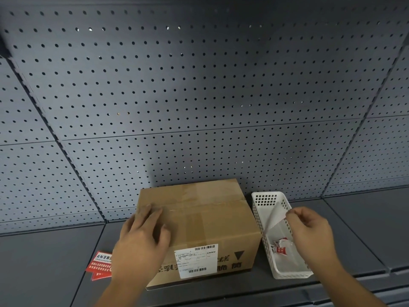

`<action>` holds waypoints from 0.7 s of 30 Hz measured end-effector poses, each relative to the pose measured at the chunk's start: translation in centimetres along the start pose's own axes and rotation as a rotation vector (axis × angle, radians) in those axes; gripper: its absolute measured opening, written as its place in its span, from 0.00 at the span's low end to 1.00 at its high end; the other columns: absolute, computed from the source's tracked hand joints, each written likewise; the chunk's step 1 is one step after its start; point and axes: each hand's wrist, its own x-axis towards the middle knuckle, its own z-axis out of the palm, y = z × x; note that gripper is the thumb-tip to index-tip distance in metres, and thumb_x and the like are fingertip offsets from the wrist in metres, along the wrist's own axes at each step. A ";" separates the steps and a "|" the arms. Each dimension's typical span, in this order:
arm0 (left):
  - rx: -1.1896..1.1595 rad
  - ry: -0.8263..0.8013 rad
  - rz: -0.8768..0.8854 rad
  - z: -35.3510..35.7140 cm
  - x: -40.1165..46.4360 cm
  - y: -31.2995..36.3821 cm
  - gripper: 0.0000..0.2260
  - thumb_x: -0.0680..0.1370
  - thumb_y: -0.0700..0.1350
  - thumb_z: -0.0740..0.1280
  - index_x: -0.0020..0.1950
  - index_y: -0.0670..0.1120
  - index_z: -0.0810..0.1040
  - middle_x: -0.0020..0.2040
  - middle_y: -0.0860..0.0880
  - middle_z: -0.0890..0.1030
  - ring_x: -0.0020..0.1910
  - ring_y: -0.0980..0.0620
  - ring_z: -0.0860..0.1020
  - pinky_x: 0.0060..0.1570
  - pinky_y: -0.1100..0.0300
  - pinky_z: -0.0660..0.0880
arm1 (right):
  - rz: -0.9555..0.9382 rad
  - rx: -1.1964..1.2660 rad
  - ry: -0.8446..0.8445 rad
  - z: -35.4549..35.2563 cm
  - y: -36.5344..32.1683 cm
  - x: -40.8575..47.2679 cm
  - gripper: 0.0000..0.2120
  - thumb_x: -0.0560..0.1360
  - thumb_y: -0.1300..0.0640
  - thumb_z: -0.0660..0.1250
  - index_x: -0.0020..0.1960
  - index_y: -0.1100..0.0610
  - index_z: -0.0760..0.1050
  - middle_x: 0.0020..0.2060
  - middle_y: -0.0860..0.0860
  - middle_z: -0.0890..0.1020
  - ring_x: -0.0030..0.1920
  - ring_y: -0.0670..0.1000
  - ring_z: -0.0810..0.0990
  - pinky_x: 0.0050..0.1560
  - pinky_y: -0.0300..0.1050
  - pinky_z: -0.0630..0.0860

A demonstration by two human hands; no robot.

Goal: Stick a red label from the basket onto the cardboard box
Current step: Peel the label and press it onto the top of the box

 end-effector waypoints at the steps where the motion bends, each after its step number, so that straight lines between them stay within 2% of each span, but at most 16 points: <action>1: 0.001 -0.007 0.001 -0.1 0.0 0.0 0.20 0.78 0.55 0.65 0.71 0.59 0.74 0.76 0.60 0.70 0.73 0.41 0.67 0.54 0.41 0.80 | -0.012 -0.003 0.001 -0.1 -0.3 0.1 0.12 0.76 0.61 0.67 0.36 0.51 0.80 0.26 0.47 0.81 0.27 0.50 0.75 0.34 0.49 0.75; 5: 0.013 -0.042 0.001 -0.3 0.0 0.0 0.22 0.78 0.58 0.63 0.73 0.60 0.71 0.78 0.60 0.67 0.75 0.41 0.65 0.60 0.38 0.78 | -0.125 -0.016 -0.008 0.3 -2.5 0.2 0.12 0.77 0.62 0.68 0.37 0.49 0.80 0.29 0.50 0.83 0.27 0.52 0.76 0.32 0.48 0.74; 10: -0.003 -0.132 -0.007 -1.0 0.2 -0.3 0.25 0.78 0.62 0.60 0.76 0.62 0.67 0.80 0.60 0.62 0.79 0.41 0.59 0.68 0.34 0.70 | -0.266 0.017 -0.071 2.1 -5.6 -0.2 0.13 0.77 0.62 0.69 0.37 0.48 0.79 0.25 0.44 0.78 0.22 0.46 0.67 0.27 0.44 0.67; 13: 0.023 -0.142 0.003 -1.4 0.5 -0.3 0.25 0.78 0.63 0.61 0.75 0.62 0.67 0.80 0.59 0.62 0.80 0.42 0.56 0.71 0.34 0.67 | -0.365 0.007 -0.109 3.7 -7.2 -0.5 0.13 0.76 0.65 0.70 0.37 0.50 0.79 0.25 0.42 0.79 0.21 0.44 0.67 0.23 0.38 0.65; 15: 0.063 -0.098 0.038 -1.7 0.6 0.0 0.23 0.78 0.62 0.62 0.73 0.61 0.70 0.79 0.58 0.66 0.80 0.43 0.58 0.73 0.37 0.64 | -0.417 -0.011 -0.128 5.0 -8.0 -0.6 0.13 0.75 0.65 0.71 0.36 0.50 0.79 0.27 0.40 0.80 0.22 0.44 0.71 0.25 0.34 0.66; 18: -0.018 -0.011 0.152 -2.1 1.2 0.7 0.20 0.76 0.61 0.62 0.66 0.57 0.77 0.69 0.55 0.76 0.72 0.47 0.69 0.68 0.45 0.70 | -0.516 -0.083 -0.122 6.8 -8.5 -0.7 0.12 0.73 0.62 0.72 0.36 0.47 0.79 0.33 0.43 0.82 0.31 0.45 0.76 0.32 0.37 0.68; 20: -0.200 0.009 0.189 -2.7 1.7 1.9 0.11 0.78 0.56 0.66 0.58 0.58 0.81 0.60 0.59 0.79 0.57 0.56 0.77 0.57 0.57 0.75 | -0.595 -0.139 -0.104 7.9 -8.7 -0.8 0.09 0.72 0.62 0.73 0.37 0.50 0.80 0.33 0.43 0.80 0.37 0.44 0.78 0.36 0.40 0.72; 21: -0.328 -0.019 0.163 -3.2 2.0 2.7 0.05 0.79 0.53 0.68 0.53 0.59 0.82 0.54 0.61 0.81 0.50 0.57 0.79 0.50 0.61 0.76 | -0.636 -0.167 -0.103 8.5 -8.8 -0.9 0.09 0.72 0.62 0.73 0.37 0.51 0.80 0.33 0.42 0.80 0.39 0.44 0.78 0.38 0.42 0.73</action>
